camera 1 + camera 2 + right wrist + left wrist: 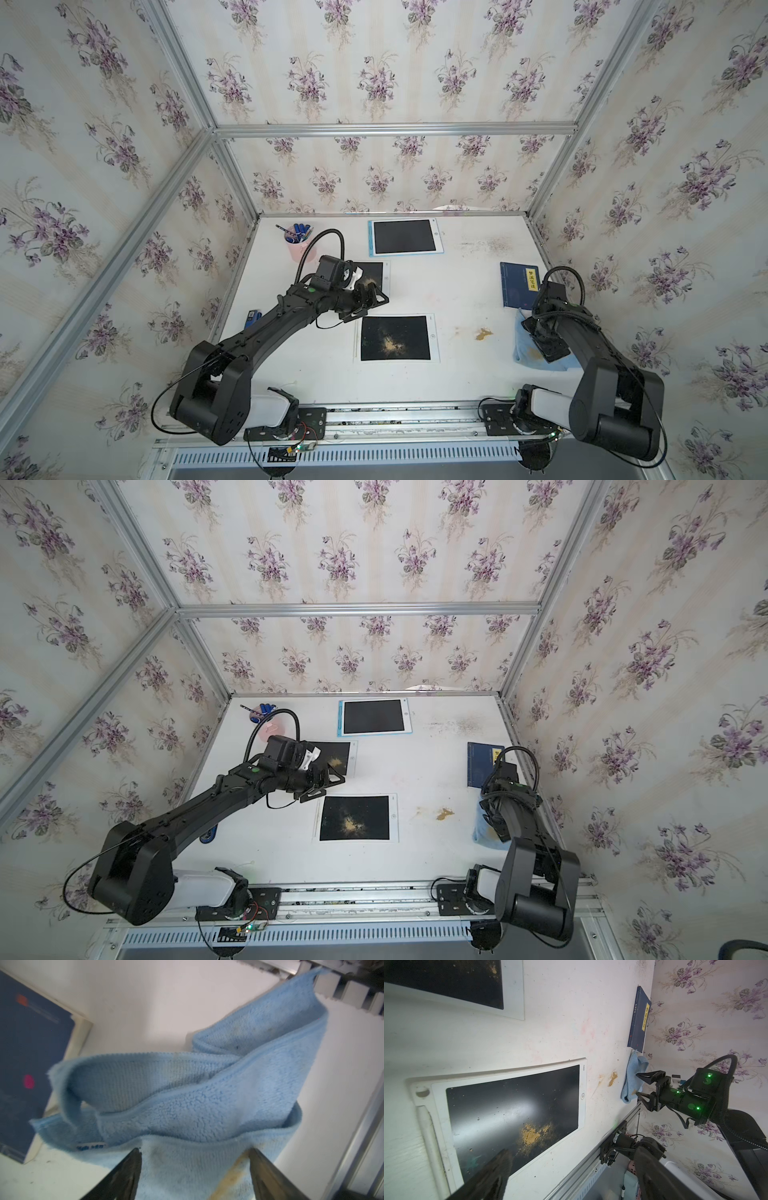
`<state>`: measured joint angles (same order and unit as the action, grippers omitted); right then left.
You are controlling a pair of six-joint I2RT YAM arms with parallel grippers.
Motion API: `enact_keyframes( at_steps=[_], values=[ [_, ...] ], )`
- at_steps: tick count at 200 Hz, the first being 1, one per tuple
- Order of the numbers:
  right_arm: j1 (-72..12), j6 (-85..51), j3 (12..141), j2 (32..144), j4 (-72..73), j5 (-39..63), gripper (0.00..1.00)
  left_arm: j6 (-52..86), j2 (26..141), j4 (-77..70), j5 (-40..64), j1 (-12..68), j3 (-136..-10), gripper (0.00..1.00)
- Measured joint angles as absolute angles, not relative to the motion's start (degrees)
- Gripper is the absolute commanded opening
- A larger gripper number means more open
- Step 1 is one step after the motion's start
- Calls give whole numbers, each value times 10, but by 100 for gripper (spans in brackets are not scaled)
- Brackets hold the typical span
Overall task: Wipe the drawing tablet
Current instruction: Pick up the cleaning item at the center of the board.
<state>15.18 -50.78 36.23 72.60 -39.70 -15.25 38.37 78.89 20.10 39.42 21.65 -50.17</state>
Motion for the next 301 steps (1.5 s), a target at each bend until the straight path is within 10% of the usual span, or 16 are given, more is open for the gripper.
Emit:
enact_keyframes(
  at_steps=[124, 170, 301],
  values=[
    [153, -515, 364, 815, -328, -186, 73, 345, 868, 195, 423, 216, -566, 93],
    [154, -510, 357, 828, -268, -175, 0, 321, 877, 193, 440, 216, -569, 93],
    [157, -477, 369, 699, -387, -119, 0, 248, 795, 229, 437, 216, -533, 94]
  ],
)
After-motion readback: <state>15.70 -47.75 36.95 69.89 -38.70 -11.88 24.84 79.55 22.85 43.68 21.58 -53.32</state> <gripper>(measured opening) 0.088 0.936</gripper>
